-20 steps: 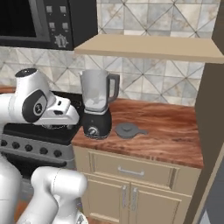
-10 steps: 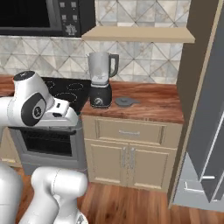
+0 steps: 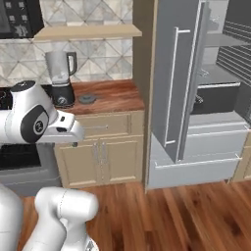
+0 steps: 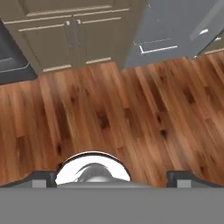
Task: Grab the lemon and lime from the fridge, place them in the blender, close the lid, and turn on the blender to create a marinade.
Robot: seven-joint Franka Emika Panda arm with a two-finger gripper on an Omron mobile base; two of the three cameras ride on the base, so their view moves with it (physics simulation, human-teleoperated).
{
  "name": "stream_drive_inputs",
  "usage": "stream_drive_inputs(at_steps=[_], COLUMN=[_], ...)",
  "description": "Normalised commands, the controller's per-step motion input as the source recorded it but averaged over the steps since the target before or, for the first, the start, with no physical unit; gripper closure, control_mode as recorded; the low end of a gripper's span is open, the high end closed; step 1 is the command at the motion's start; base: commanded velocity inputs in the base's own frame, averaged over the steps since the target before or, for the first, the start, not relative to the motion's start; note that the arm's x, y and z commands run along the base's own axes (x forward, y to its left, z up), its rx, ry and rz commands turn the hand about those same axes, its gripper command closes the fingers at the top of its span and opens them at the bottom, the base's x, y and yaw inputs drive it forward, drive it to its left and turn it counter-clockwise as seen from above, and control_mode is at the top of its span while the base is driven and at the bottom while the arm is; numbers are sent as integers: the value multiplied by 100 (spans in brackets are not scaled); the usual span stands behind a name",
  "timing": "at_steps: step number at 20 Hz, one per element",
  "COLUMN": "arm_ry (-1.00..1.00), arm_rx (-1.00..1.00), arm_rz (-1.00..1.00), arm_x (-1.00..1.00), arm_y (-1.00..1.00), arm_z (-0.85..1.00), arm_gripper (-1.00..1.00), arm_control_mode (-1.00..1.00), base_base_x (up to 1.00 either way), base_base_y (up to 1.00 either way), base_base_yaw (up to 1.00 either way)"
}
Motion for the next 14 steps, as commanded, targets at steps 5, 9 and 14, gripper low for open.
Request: stream_drive_inputs(at_steps=[5, 9, 14], arm_ry=[0, 0, 0], arm_rx=[0, 0, 0], arm_rz=[0, 0, 0], arm_x=[0, 0, 0], arm_y=[0, 0, 0], arm_z=[0, 0, 0], arm_gripper=[-100, -100, -100], arm_control_mode=[100, 100, 100], base_base_x=[-43, -7, -3], base_base_y=[-48, -70, -59], base_base_yaw=[-73, -73, -74])
